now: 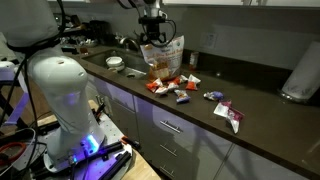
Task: Remove two small packets from the pack on the countertop
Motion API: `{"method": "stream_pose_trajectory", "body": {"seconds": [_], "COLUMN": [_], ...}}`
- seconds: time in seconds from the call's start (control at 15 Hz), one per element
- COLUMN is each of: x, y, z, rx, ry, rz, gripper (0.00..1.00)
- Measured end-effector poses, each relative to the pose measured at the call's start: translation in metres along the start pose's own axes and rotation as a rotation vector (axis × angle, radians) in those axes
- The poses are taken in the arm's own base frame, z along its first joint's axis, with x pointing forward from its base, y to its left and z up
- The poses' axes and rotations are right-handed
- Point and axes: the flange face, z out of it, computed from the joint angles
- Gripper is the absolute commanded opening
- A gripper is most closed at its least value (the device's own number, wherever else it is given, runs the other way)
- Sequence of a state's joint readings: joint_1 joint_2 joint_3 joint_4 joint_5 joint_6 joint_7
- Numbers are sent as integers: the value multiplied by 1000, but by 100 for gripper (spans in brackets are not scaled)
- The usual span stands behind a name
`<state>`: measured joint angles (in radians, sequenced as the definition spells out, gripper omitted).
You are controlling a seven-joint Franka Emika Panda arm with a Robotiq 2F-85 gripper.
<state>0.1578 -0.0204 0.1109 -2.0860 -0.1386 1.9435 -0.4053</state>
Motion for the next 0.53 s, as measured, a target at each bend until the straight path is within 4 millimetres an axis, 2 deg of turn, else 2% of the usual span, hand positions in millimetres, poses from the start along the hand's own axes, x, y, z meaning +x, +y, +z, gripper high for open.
{"method": "stream_pose_trajectory", "body": {"seconds": [0.27, 0.53], "x": [-4, 3], "y": [8, 28], "z": [-14, -10], "rx": [-9, -49], "ry": [59, 142], "rz": [-13, -115], "gripper": [100, 100]}}
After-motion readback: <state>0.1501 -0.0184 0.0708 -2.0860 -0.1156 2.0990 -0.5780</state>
